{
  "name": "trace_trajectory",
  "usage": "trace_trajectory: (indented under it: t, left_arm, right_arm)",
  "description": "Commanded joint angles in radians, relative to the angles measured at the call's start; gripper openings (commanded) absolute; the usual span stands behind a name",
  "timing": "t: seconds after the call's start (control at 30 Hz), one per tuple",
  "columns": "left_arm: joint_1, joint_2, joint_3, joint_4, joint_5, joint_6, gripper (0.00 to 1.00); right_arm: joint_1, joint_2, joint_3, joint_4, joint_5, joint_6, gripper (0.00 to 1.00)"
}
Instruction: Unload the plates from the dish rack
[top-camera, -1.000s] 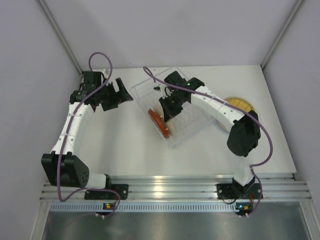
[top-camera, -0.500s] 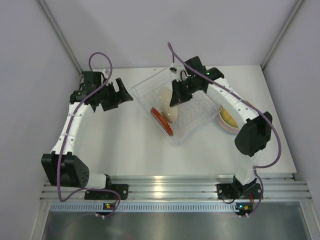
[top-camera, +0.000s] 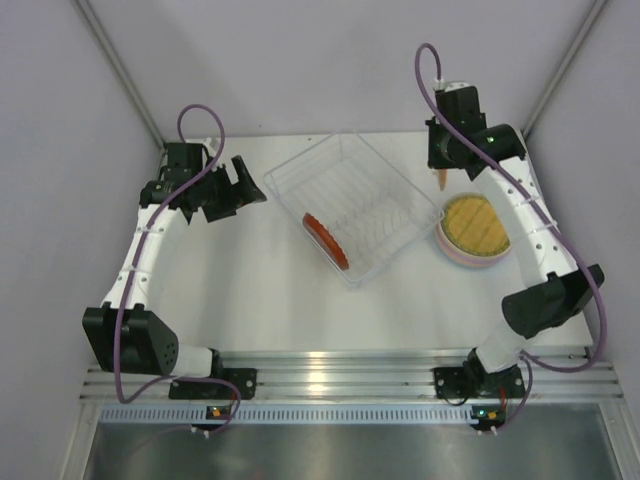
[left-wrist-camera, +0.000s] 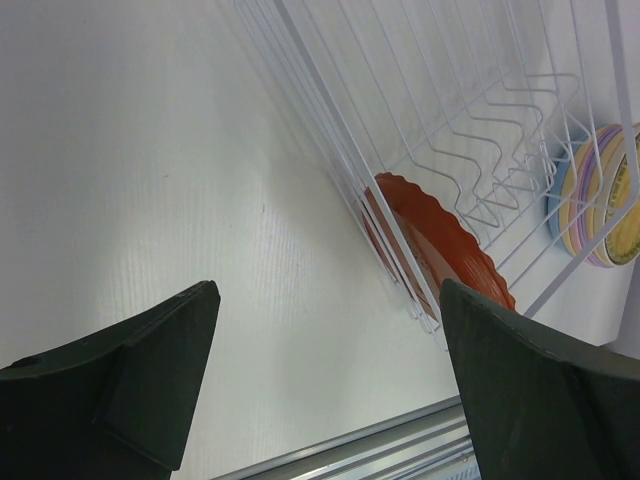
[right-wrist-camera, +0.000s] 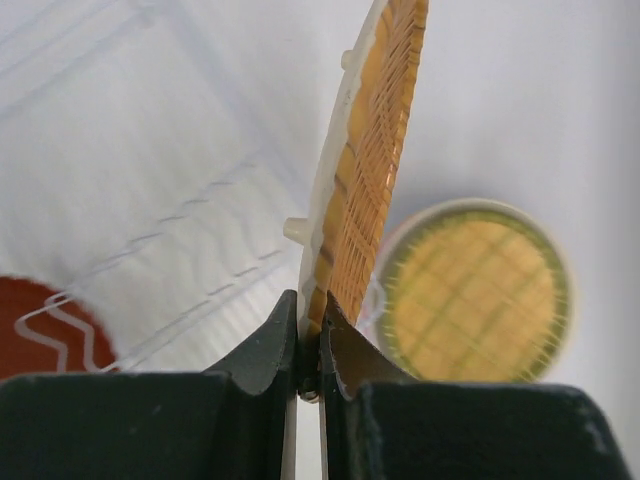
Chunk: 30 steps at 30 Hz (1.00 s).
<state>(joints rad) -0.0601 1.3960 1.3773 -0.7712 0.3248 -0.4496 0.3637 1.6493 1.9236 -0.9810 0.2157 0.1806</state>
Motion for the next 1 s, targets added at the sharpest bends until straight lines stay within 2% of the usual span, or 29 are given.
trace_trajectory:
  t: [0.0, 0.03, 0.2, 0.5, 0.73, 0.83, 0.87, 0.93, 0.97]
  left_arm:
    - [-0.003, -0.023, -0.009, 0.015, 0.014, 0.003, 0.97]
    - [-0.003, -0.022, -0.011, 0.016, 0.016, 0.005, 0.97]
    - [-0.003, -0.017, -0.011, 0.020, 0.023, 0.000, 0.97]
    - [-0.003, -0.019, -0.007, 0.015, 0.019, 0.003, 0.97]
    - [-0.001, -0.022, -0.003, 0.012, 0.017, 0.005, 0.97]
    - [-0.001, -0.018, -0.003, 0.012, 0.019, 0.003, 0.97]
    - [-0.001, -0.017, -0.001, 0.010, 0.019, 0.005, 0.97]
    - [-0.003, -0.015, -0.003, 0.012, 0.022, 0.003, 0.97]
    - [-0.003, -0.017, -0.001, 0.013, 0.023, 0.003, 0.97]
  right_arm:
    - [-0.008, -0.036, -0.032, -0.096, 0.428, 0.014, 0.00]
    - [-0.014, -0.034, -0.064, -0.105, 0.514, 0.019, 0.00]
    - [-0.052, 0.000, -0.201, -0.146, 0.637, 0.030, 0.00]
    - [-0.081, 0.107, -0.325, -0.097, 0.599, 0.040, 0.00]
    - [-0.081, 0.144, -0.333, -0.097, 0.553, 0.040, 0.00]
    - [-0.077, 0.110, -0.312, -0.104, 0.487, 0.033, 0.13]
    - [-0.078, 0.101, -0.302, -0.110, 0.460, 0.031, 0.23]
    - [-0.071, 0.081, -0.275, -0.117, 0.385, 0.025, 0.35]
    - [-0.069, 0.060, -0.264, -0.122, 0.369, 0.022, 0.45]
